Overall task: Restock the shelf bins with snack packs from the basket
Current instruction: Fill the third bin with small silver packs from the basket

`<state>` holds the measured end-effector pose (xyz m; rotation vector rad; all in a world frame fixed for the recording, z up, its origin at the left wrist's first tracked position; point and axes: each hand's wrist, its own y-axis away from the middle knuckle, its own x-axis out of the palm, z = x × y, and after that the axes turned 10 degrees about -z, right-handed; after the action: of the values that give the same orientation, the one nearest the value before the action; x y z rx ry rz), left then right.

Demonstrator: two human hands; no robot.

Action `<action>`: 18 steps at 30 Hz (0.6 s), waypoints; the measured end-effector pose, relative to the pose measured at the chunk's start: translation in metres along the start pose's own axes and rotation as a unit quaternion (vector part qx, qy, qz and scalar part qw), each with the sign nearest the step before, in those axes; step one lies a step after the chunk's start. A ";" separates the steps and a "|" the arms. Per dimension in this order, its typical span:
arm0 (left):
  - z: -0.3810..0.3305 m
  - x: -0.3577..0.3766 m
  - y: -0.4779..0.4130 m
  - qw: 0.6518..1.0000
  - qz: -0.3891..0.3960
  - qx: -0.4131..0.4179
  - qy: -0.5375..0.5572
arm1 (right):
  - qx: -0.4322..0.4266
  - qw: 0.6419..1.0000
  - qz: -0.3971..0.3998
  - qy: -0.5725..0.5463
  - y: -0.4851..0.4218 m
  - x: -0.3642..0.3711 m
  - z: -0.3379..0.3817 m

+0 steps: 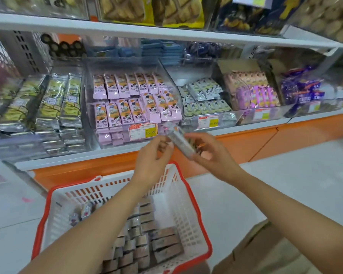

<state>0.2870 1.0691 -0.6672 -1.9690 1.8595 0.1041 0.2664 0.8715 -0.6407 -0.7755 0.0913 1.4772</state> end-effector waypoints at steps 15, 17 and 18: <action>0.038 -0.019 -0.044 0.837 -0.091 0.278 -0.463 | 0.041 0.945 -0.132 0.298 -0.185 -0.030 -0.079; 0.042 -0.017 -0.047 0.830 -0.096 0.284 -0.470 | 0.030 0.940 -0.128 0.315 -0.200 -0.022 -0.089; 0.043 -0.017 -0.048 0.827 -0.098 0.287 -0.473 | 0.023 0.937 -0.129 0.323 -0.206 -0.018 -0.092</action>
<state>0.3418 1.1007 -0.6884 -1.2771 0.8780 0.3417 0.4877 0.8290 -0.6173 -1.1636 0.5005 0.9243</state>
